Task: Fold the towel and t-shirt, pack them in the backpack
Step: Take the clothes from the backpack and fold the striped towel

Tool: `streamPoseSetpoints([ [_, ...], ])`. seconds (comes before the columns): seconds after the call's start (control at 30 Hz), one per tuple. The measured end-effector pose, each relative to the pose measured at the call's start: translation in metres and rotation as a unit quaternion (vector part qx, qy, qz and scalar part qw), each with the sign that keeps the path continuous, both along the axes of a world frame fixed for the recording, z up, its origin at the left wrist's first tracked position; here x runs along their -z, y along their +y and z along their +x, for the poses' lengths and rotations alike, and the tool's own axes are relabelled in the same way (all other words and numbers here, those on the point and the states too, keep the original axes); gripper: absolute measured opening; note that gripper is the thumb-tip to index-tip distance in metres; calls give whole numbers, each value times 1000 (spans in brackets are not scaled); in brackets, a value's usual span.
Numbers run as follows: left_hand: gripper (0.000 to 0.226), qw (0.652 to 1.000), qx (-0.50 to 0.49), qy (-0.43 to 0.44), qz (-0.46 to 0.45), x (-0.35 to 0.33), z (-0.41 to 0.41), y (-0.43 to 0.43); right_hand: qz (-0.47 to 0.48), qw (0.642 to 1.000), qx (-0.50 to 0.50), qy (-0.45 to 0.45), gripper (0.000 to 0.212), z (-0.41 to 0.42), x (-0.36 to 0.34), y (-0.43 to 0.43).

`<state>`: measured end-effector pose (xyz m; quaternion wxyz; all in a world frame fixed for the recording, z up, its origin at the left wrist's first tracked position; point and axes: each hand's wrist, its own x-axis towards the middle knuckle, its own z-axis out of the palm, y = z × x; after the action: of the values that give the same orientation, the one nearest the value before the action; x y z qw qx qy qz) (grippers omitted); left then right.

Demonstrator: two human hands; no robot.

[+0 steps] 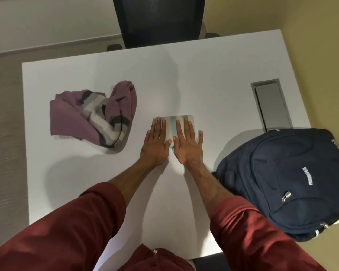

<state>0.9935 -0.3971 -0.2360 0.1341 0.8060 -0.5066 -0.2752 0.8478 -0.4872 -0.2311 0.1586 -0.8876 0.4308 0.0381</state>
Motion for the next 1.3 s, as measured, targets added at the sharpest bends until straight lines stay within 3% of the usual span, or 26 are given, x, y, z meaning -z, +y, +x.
streamPoseSetpoints([
  [0.33, 83, 1000, 9, 22, 20, -1, -13, -70, 26, 999, 2, 20, 64, -15, -5, -68],
  [0.7, 91, 995, 50, 77, 32, -4, -9, -81, 50, 998, -22, 27, 63, -24, -8, -89],
  [1.07, 87, 996, 83, 6, 24, -2, -1, -74, 10, 999, -33, 30, 66, -24, -9, -88],
  [1.3, 84, 993, 109, -14, -35, -12, 8, -26, -39, 997, 44, -49, 62, -13, -26, -54],
])
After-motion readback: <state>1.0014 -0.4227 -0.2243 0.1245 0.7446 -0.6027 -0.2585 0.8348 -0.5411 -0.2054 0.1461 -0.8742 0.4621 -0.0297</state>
